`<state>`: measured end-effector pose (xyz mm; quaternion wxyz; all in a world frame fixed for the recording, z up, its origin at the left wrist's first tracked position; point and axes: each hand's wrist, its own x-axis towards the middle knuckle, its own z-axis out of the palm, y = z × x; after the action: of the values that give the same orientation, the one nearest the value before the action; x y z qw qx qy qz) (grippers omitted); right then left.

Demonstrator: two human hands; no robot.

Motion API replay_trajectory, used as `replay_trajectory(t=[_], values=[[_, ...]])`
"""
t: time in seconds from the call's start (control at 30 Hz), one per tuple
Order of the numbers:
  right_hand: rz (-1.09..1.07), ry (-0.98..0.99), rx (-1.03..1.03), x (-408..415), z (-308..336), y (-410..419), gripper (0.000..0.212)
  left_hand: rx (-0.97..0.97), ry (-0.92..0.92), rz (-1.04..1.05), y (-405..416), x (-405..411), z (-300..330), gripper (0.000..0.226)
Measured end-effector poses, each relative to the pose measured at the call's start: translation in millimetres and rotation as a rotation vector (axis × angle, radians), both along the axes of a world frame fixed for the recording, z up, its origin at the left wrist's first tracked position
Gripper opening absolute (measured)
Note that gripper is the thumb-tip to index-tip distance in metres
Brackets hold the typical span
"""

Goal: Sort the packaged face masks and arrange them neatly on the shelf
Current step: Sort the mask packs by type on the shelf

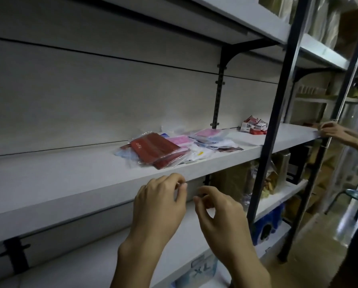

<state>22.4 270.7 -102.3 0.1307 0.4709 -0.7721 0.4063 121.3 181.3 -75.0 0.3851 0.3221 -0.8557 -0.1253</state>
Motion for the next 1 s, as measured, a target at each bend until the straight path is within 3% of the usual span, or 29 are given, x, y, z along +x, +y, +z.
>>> replay_trajectory(t=[0.23, 0.67, 0.83, 1.0], values=[[0.105, -0.003, -0.034, -54, 3, -9, 0.027, 0.001, 0.024, 0.163, -5, -37, -3, 0.013], [0.181, 0.044, -0.136, -147, 24, -90, 0.023, -0.051, 0.111, 0.461, -89, -73, 19, 0.014], [0.199, 0.0, -0.171, -174, 20, -123, 0.021, 0.09, -0.033, 0.597, -113, -83, 19, 0.023], [0.244, 0.004, -0.176, -196, 24, -144, 0.025, 0.191, -0.03, 0.681, -120, -98, 20, 0.026]])
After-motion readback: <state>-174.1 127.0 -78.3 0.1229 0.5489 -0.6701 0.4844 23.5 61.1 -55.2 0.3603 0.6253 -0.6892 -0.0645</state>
